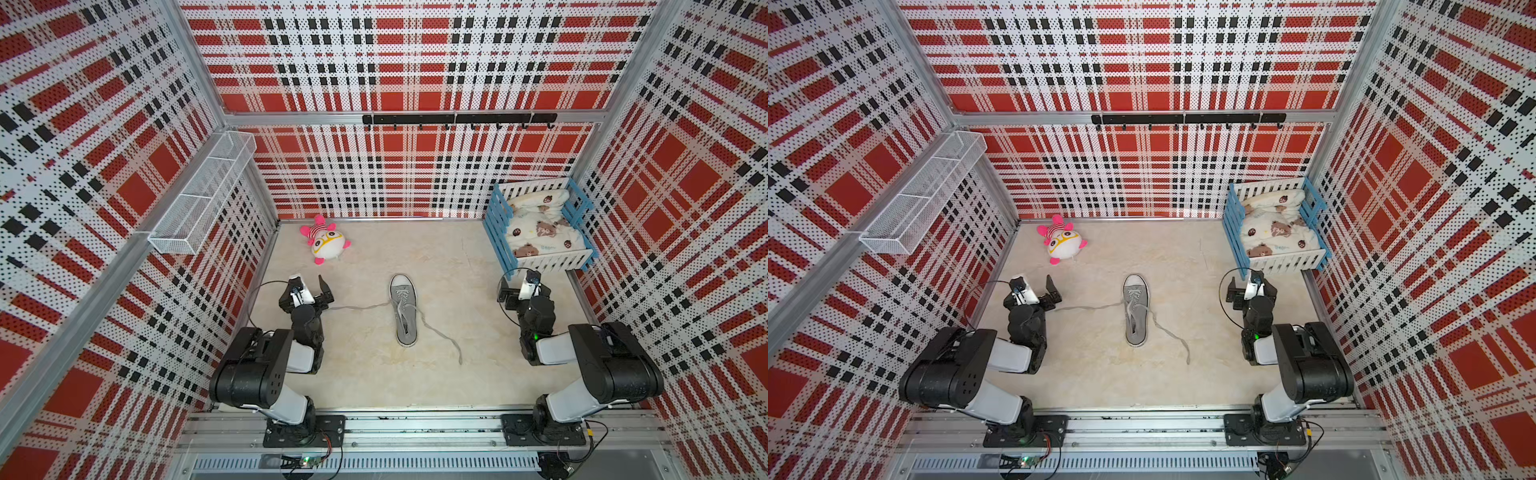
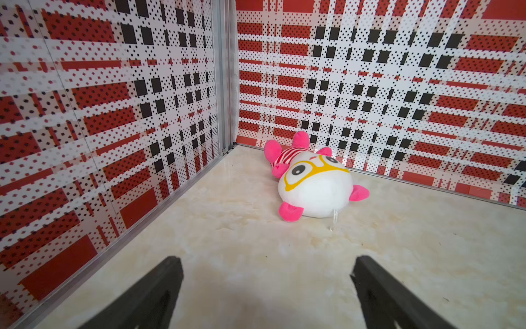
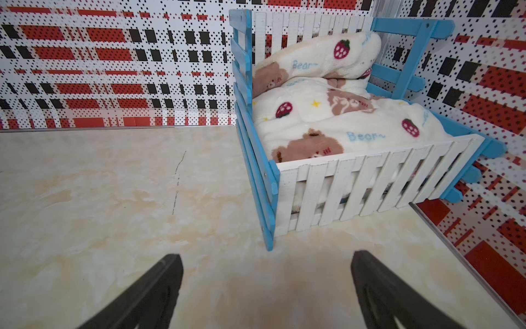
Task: Tie the shoes
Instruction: Cross the shoelace with the shoelace.
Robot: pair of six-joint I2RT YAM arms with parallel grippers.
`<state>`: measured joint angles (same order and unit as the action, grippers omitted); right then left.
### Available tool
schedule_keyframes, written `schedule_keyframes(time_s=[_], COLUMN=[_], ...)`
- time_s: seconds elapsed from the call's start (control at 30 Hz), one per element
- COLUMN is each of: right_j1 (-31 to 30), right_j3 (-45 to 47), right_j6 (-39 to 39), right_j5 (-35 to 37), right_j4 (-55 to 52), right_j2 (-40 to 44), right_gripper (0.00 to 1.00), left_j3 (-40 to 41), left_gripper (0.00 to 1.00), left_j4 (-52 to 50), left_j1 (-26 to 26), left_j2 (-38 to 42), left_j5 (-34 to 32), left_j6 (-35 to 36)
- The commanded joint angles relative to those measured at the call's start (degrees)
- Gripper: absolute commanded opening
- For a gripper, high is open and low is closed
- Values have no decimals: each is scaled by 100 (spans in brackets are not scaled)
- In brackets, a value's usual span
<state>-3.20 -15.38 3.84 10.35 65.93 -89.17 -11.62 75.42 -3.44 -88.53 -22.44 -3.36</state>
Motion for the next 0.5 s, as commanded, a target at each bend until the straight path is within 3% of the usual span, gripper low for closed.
schedule_keyframes(time_s=[0.0,0.47], right_j1=[29,38], right_j3=[-71,-98], right_j6=[-75,-61], right_j5=[-15,-68], right_j4=[130,87], right_j2=[-86,-83], right_gripper=[100,100], left_j3=[-77,-77], left_gripper=[99,99], left_j4=[131,131], left_j1=[44,45], left_j2=[-45,-49], left_j5=[55,55], left_j6=[46,46])
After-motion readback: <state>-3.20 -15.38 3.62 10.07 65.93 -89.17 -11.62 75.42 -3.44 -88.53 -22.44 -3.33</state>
